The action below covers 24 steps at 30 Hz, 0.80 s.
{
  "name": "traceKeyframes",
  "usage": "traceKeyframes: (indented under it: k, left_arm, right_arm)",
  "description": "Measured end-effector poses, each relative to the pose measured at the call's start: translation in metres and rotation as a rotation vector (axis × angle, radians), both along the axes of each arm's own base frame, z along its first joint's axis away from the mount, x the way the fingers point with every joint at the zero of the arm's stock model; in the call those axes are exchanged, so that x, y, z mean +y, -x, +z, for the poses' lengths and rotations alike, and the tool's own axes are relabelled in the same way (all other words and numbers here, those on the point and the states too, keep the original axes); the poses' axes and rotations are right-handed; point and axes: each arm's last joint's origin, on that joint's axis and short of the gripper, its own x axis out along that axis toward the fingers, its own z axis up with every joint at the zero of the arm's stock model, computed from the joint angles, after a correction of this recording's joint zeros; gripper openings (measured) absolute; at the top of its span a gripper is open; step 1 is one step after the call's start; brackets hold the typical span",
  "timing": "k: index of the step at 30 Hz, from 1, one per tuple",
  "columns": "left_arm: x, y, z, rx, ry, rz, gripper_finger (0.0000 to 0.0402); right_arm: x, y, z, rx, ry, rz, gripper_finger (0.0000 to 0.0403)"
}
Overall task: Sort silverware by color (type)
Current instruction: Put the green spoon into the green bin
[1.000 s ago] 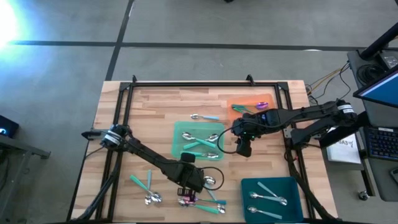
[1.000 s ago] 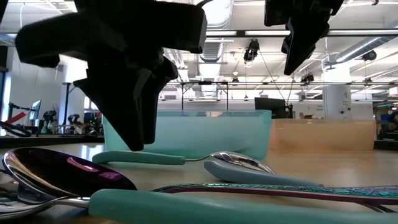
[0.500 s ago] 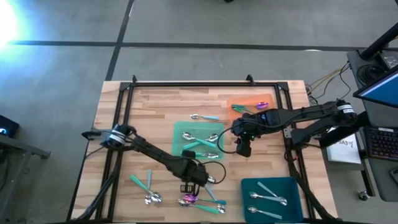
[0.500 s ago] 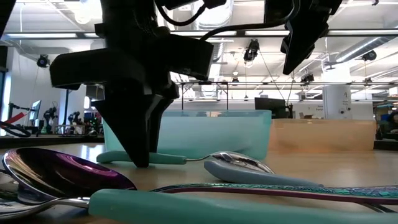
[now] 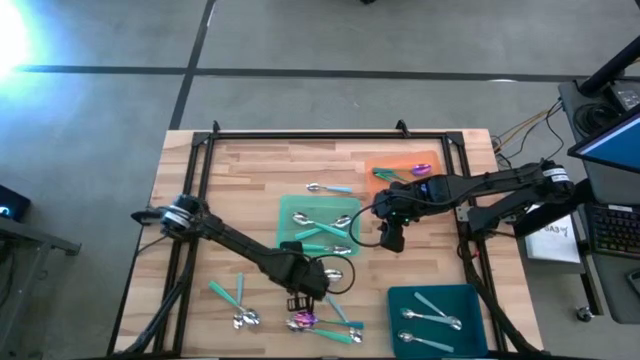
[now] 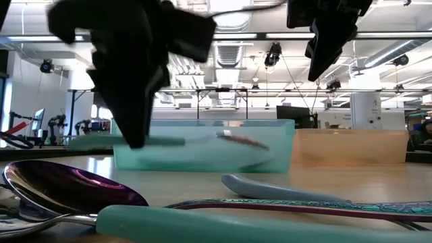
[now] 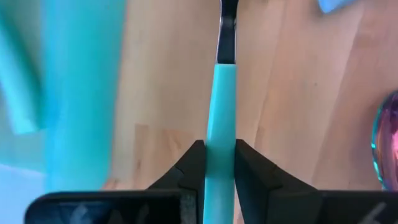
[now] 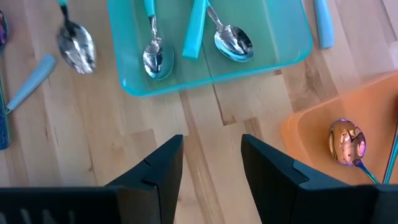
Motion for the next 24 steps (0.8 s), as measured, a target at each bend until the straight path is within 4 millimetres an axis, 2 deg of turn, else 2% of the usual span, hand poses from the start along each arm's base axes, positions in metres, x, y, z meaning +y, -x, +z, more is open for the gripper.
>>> traceKeyframes:
  k: [6, 13, 18, 24]
  left_arm:
    - [-0.003, 0.014, 0.029, -0.086, -0.079, 0.033, 0.0040]
    - [-0.001, 0.030, 0.076, -0.385, -0.276, 0.188, 0.0040]
    - [-0.001, 0.034, 0.093, -0.584, -0.398, 0.282, 0.0040]
    - [0.001, 0.030, 0.096, -0.735, -0.524, 0.383, 0.0040]
  right_arm:
    - [0.000, 0.002, -0.003, 0.019, 0.017, 0.018, 0.0153]
    - [-0.003, 0.002, -0.028, 0.004, 0.114, -0.005, 0.0153]
    - [0.004, -0.013, -0.034, -0.217, 0.096, 0.036, 0.0153]
    - [0.024, -0.035, -0.014, -0.635, 0.090, 0.185, 0.0153]
